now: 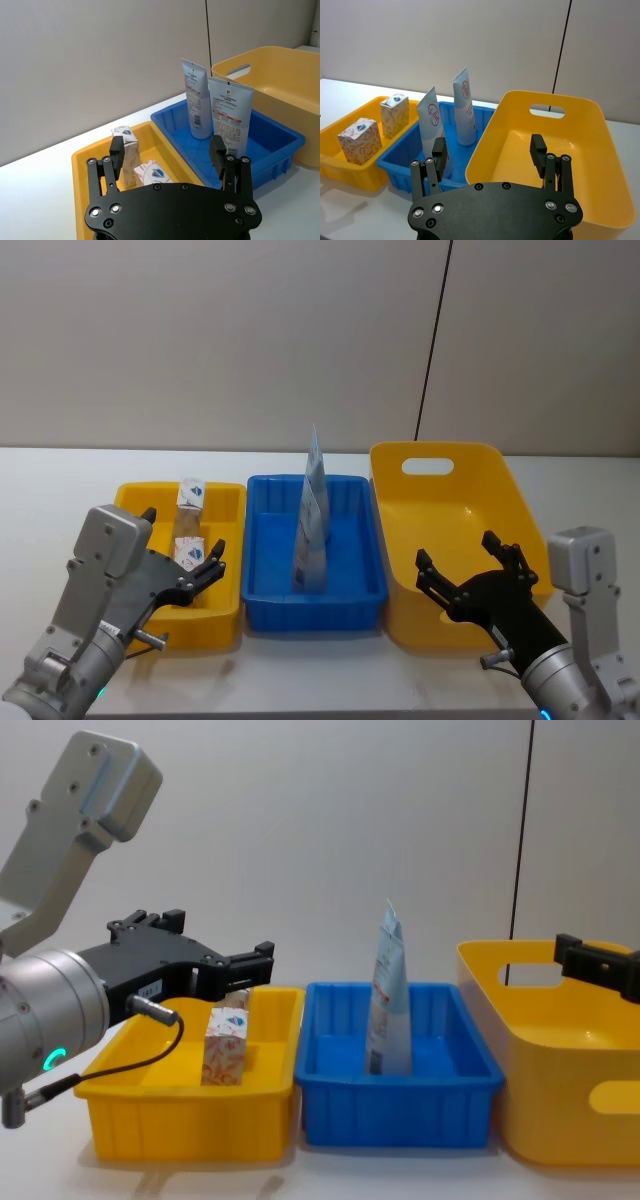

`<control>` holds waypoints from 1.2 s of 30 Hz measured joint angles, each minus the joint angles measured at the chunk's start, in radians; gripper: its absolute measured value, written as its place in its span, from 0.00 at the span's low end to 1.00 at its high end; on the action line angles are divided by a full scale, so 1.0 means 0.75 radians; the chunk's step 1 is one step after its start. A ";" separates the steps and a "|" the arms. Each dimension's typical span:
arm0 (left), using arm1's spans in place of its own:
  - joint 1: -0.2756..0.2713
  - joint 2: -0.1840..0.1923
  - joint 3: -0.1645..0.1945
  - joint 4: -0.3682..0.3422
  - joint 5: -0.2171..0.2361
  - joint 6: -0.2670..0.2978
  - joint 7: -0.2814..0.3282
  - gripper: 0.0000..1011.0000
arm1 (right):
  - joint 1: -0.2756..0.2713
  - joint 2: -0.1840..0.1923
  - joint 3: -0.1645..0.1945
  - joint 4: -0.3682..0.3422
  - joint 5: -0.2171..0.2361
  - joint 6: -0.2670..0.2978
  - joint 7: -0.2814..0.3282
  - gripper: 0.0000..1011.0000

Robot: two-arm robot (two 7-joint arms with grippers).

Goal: Bimanual collaborative sorting of washing and personal care products

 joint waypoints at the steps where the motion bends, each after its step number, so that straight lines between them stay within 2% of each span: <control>1: 0.000 0.000 0.000 0.000 0.000 0.000 0.000 0.99 | 0.000 0.000 0.000 0.000 0.000 0.000 0.000 0.99; 12: 0.003 -0.006 -0.004 -0.010 -0.006 0.031 -0.007 0.99 | 0.000 0.000 0.000 0.000 0.000 0.000 0.000 0.99; 25: 0.005 -0.052 -0.029 -0.037 -0.088 0.208 -0.025 0.99 | 0.000 0.000 0.000 0.000 0.000 0.000 0.000 0.99; 36: -0.005 -0.110 -0.049 0.004 -0.143 0.298 -0.028 0.99 | 0.000 0.000 0.000 0.000 0.000 0.000 0.000 0.99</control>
